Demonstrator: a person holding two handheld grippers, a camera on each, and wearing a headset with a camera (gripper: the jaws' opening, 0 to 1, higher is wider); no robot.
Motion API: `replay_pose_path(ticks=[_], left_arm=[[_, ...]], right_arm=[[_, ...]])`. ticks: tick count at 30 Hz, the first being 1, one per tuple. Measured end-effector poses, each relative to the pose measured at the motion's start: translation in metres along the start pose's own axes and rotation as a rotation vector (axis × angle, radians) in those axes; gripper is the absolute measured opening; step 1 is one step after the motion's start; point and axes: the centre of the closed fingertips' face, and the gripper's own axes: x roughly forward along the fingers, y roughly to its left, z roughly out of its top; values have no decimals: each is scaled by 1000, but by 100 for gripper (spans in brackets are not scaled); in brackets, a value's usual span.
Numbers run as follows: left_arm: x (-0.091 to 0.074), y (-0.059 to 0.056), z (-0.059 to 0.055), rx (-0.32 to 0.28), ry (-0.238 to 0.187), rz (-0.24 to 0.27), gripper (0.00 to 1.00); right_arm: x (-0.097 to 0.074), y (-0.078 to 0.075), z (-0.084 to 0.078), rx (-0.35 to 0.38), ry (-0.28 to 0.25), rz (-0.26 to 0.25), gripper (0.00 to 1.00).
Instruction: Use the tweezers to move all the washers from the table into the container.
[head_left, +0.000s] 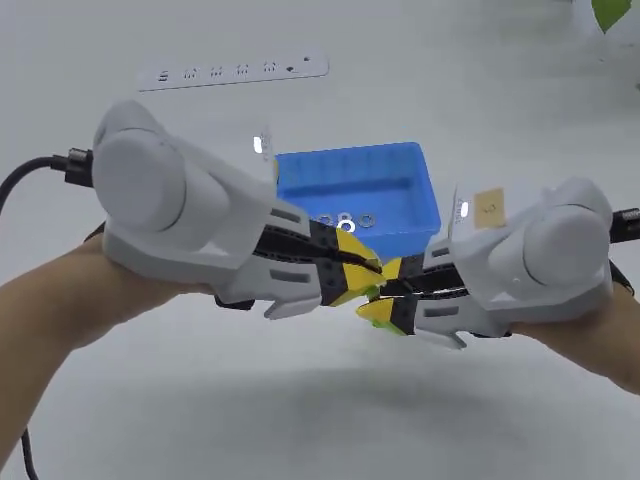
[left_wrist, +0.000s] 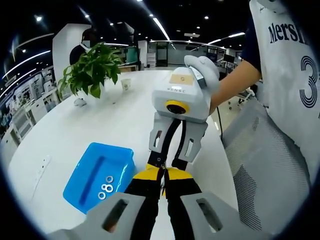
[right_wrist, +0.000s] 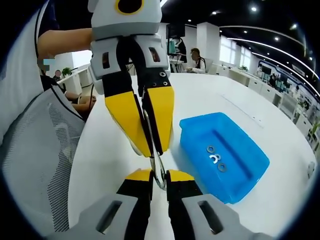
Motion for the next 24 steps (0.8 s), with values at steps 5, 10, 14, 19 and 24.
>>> replay_pose_path(ticks=[5,10,14,19,24], left_arm=[[-5,0,5,10,-6,20,7],[-10,2,13,19,-16,37,7],[-15,2,19,31,-21,45,7],[-20,4,26,41,-27,56,7],[-28,8,32,42,-49,76,7]], right_arm=[[-3,-1,7,-22,-4,-1,11],[-9,-3,14,-39,-4,-10,11],[-13,-5,21,-41,-8,-20,11],[-16,-7,29,-37,-19,-39,11],[-20,-11,39,-51,-26,-44,11]])
